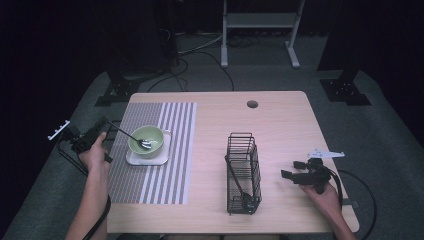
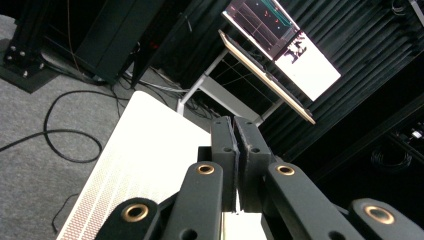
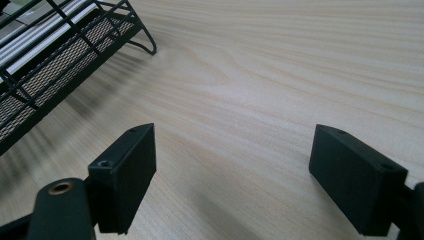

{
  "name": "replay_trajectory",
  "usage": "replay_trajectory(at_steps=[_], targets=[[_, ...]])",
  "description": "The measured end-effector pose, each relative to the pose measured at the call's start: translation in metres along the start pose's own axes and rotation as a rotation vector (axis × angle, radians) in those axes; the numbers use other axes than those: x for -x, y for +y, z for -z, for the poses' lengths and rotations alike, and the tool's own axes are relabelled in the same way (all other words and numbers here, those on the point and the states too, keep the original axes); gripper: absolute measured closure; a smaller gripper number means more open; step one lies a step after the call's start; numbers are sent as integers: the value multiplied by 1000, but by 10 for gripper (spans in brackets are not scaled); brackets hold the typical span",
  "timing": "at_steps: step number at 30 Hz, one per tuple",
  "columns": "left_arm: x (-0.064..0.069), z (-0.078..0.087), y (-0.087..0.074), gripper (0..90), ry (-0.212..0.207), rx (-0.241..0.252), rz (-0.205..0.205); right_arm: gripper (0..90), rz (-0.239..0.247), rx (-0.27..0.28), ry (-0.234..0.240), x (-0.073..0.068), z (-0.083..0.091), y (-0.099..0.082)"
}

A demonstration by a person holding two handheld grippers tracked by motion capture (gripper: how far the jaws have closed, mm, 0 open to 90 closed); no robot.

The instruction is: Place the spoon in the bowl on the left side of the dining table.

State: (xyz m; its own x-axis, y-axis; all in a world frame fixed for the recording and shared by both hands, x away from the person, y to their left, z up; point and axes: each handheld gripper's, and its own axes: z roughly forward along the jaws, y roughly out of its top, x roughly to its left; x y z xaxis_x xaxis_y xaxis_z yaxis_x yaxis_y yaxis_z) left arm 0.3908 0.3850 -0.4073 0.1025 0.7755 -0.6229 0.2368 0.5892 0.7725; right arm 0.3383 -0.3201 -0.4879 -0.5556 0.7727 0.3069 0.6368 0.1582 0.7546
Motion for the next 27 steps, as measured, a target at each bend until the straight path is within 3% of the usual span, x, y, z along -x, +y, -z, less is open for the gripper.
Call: replay_trajectory(at_steps=[27], targets=[[-8, -5, -22, 885, -11, -34, 25, 177, -4, 1, 6, 1, 0, 0]])
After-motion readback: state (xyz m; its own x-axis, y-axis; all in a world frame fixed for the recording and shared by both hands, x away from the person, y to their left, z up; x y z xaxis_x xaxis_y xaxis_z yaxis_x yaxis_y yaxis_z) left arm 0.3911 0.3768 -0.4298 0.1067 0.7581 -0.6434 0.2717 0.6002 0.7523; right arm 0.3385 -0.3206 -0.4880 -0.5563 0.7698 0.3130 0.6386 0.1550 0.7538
